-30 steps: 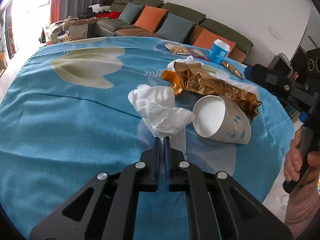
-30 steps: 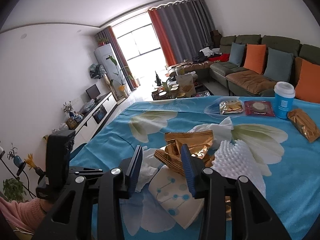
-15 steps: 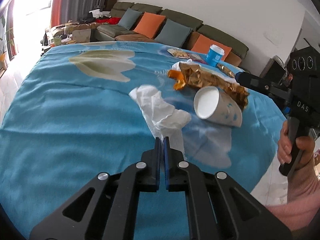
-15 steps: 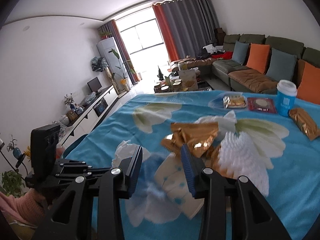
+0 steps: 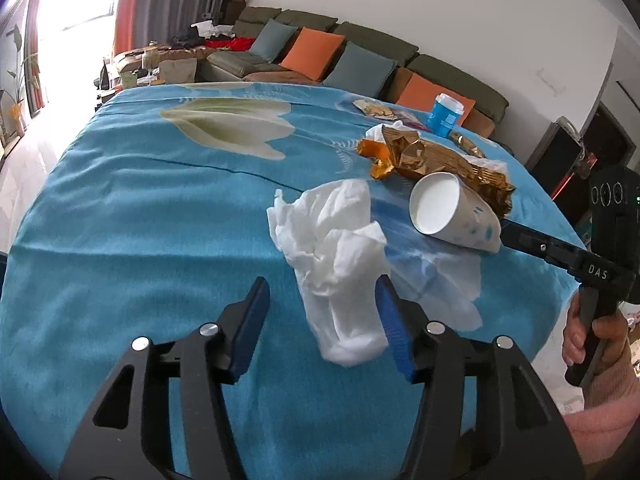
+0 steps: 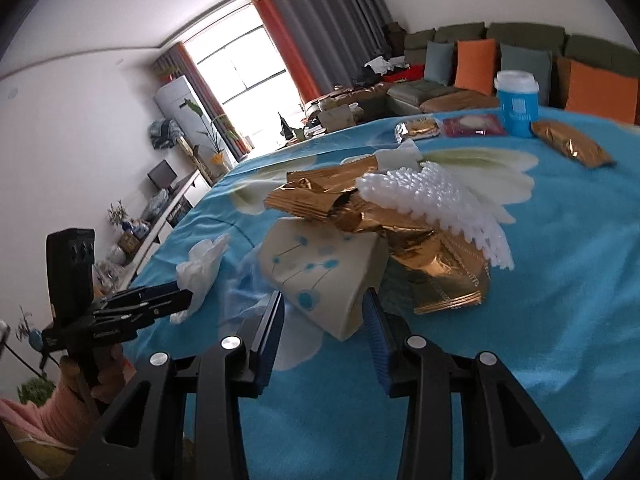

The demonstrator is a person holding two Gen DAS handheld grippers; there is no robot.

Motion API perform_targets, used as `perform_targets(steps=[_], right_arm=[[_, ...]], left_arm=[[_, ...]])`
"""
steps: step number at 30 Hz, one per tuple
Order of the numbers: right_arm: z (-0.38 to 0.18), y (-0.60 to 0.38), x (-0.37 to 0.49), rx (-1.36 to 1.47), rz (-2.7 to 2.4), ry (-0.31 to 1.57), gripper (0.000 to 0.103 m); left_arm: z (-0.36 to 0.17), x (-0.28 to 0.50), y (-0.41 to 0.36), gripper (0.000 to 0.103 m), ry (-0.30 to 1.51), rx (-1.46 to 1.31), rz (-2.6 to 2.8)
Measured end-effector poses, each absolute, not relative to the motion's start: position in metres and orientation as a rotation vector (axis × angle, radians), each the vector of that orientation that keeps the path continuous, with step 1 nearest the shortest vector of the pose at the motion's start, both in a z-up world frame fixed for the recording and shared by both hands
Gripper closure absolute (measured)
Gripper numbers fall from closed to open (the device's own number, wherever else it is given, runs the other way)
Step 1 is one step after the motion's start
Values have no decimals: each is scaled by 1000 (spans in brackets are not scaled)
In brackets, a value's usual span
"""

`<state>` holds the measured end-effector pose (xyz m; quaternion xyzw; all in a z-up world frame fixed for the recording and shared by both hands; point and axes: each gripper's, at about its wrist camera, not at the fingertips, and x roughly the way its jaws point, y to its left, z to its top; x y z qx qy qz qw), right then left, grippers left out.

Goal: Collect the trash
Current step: 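Grasp the white tissue with left gripper while right grasps a white paper cup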

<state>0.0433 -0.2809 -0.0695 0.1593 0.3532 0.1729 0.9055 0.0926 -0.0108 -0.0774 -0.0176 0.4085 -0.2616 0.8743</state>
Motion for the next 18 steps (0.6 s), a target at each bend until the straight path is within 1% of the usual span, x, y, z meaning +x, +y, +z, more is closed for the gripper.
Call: perform_targets(steps=[3,5,6,7,9,14,16,18], right_arm=[[-74,-281,50,362,378,728,65],[-75,-279,53,377,397,728,69],[-76,-277,53,381,407,727,72],[-76,-276,53,384,419,729,76],[-73,-272,53,390,436,727,80],[-65,-261,49,386,501,715,94],[-62,-256,46,386,527,713,98],[-58,-250,44,381,550,713,99]], left_arm=[[-78,96,-16,50,857,-32,-539],[-78,98,-17,60,865,-41,-538],[-79,98,-17,72,873,-48,-547],[-80,98,-16,78,879,-57,-552],[-80,96,-15,83,878,-58,-553],[-78,88,-10,87,868,-65,-557],[-77,84,-6,88,861,-73,-561],[-75,79,0,88,854,-79,-557]])
